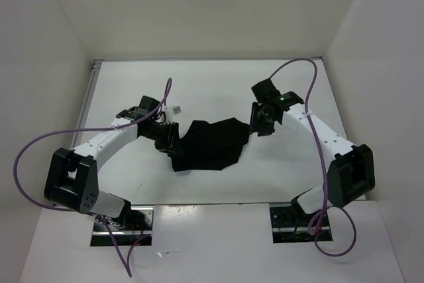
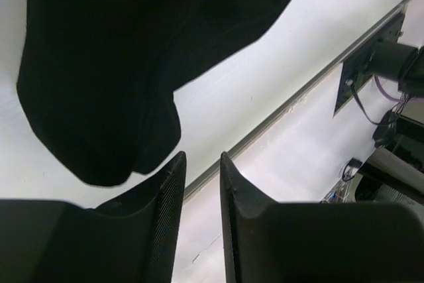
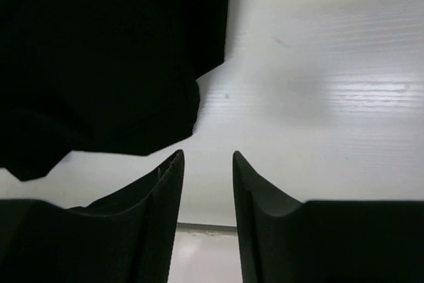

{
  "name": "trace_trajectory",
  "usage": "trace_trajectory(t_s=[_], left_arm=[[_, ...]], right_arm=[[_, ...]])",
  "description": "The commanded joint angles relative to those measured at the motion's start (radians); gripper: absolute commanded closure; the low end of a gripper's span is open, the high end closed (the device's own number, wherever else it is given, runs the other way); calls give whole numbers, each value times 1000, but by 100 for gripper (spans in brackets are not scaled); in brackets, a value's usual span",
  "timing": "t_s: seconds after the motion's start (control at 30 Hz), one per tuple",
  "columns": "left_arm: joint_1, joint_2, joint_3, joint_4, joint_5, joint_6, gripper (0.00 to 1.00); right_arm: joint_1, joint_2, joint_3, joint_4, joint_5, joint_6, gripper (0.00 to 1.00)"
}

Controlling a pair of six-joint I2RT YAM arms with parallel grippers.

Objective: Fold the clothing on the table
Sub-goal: Flatten the skirt out

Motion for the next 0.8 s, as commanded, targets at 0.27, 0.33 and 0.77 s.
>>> trace_trajectory(t_s=[0.27, 0.33, 0.77], left_arm=[[0, 59, 85, 51, -24, -22, 64], [0, 68, 85, 42, -25, -11, 63], [0, 39, 65, -30, -181, 6, 59]], right_arm=[[186, 200, -121, 192, -163, -9, 58], [195, 235, -121, 221, -138, 0, 58], [205, 337, -132, 301, -39, 69, 92]])
